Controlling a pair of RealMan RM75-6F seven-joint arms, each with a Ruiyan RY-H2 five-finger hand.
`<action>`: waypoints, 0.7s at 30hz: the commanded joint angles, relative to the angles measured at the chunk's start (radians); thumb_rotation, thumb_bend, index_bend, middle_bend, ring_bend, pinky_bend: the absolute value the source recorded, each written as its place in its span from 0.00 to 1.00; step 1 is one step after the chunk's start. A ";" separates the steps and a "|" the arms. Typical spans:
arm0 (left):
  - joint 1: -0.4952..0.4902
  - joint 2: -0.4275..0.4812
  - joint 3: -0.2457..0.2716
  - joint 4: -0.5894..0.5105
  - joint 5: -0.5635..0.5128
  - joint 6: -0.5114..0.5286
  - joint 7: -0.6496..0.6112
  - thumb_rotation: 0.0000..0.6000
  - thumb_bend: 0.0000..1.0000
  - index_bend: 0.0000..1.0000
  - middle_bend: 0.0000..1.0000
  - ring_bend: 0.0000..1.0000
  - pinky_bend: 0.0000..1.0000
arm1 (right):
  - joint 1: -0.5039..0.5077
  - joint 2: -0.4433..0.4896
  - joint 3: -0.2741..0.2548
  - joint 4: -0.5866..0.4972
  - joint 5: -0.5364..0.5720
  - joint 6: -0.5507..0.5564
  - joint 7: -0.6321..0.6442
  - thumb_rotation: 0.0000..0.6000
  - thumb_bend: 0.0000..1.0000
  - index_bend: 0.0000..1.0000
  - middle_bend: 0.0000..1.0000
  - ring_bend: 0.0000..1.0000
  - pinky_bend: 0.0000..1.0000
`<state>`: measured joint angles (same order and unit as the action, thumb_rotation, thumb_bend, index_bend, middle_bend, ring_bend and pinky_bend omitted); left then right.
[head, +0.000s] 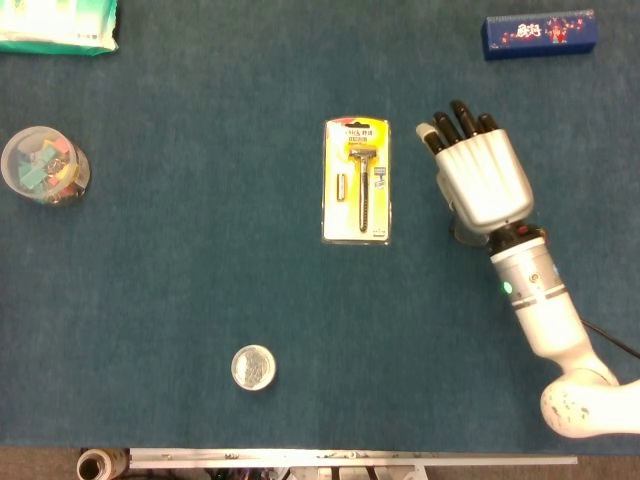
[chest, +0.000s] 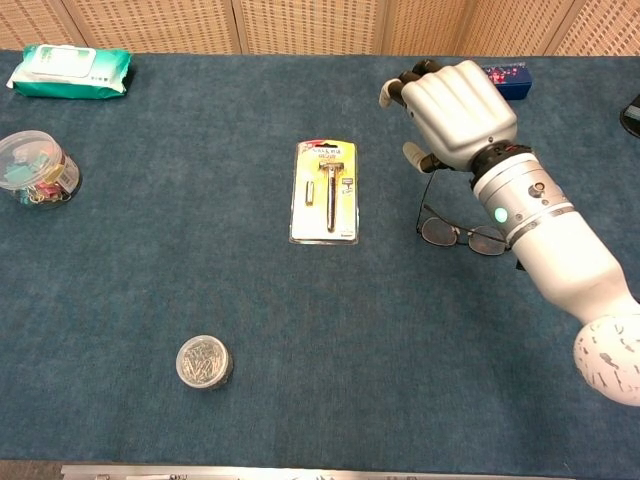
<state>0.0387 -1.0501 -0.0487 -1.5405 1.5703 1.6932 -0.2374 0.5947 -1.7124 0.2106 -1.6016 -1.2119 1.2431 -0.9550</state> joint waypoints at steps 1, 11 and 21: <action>0.000 0.000 -0.001 -0.001 0.000 0.000 0.001 1.00 0.12 0.45 0.45 0.37 0.44 | -0.002 0.005 -0.009 0.004 0.005 0.001 0.002 1.00 0.31 0.31 0.31 0.19 0.40; 0.001 -0.003 -0.001 0.001 -0.006 -0.002 0.007 1.00 0.12 0.45 0.45 0.37 0.44 | -0.023 0.031 -0.057 0.020 0.000 0.016 0.017 1.00 0.31 0.31 0.31 0.19 0.40; 0.002 -0.007 -0.001 0.002 -0.010 -0.006 0.018 1.00 0.12 0.45 0.45 0.37 0.44 | -0.057 0.052 -0.100 0.036 -0.021 0.041 0.054 1.00 0.31 0.31 0.31 0.19 0.40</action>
<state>0.0404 -1.0568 -0.0501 -1.5386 1.5606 1.6869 -0.2197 0.5406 -1.6626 0.1134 -1.5669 -1.2306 1.2819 -0.9033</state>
